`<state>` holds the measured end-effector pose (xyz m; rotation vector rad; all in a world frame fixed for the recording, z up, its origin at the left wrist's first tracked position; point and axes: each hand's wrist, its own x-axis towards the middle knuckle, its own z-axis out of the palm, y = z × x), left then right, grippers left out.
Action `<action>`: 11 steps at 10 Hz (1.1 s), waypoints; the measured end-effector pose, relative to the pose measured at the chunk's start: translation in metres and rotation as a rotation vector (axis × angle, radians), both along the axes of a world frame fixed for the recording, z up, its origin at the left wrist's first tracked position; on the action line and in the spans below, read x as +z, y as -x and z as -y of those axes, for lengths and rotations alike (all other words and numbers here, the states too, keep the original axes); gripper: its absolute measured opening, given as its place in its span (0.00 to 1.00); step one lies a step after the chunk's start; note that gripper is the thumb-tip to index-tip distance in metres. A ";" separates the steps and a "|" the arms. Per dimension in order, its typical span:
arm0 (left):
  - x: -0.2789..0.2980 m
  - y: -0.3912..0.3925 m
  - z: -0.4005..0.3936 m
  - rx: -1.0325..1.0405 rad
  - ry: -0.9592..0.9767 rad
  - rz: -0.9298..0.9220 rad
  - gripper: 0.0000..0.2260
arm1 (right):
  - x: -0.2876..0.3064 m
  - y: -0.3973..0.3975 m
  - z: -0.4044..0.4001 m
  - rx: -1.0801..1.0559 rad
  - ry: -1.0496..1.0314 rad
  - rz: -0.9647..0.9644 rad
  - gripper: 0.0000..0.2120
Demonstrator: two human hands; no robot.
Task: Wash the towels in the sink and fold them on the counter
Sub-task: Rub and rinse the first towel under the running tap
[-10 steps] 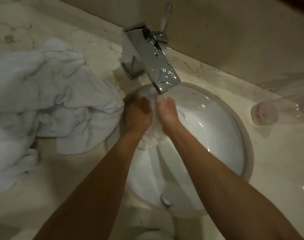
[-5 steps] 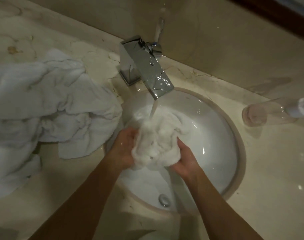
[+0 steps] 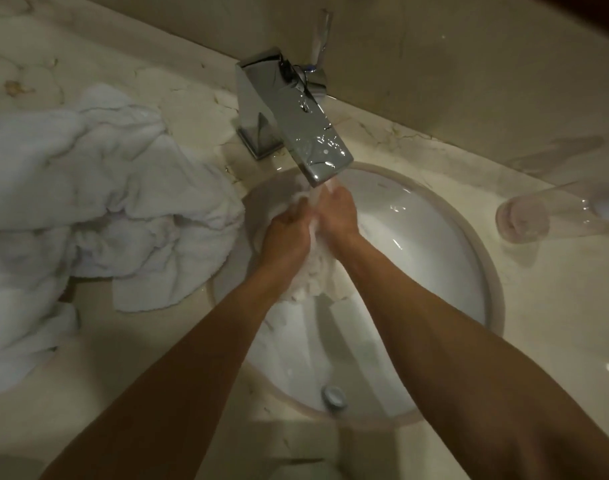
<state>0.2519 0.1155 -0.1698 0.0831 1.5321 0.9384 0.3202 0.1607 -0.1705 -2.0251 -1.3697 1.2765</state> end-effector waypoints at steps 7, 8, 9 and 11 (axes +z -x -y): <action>0.013 0.014 0.050 -0.463 -0.059 -0.455 0.17 | -0.006 -0.027 0.042 -0.400 0.275 -0.535 0.07; 0.005 0.030 0.059 -0.154 0.076 0.009 0.11 | -0.009 -0.069 0.086 -0.604 0.529 -0.885 0.15; 0.005 0.027 0.065 0.135 0.142 0.656 0.06 | -0.007 -0.088 0.103 -0.595 0.694 -1.059 0.27; 0.013 0.016 0.010 -0.035 -0.029 0.041 0.19 | 0.030 -0.065 0.079 -0.250 0.319 -0.577 0.14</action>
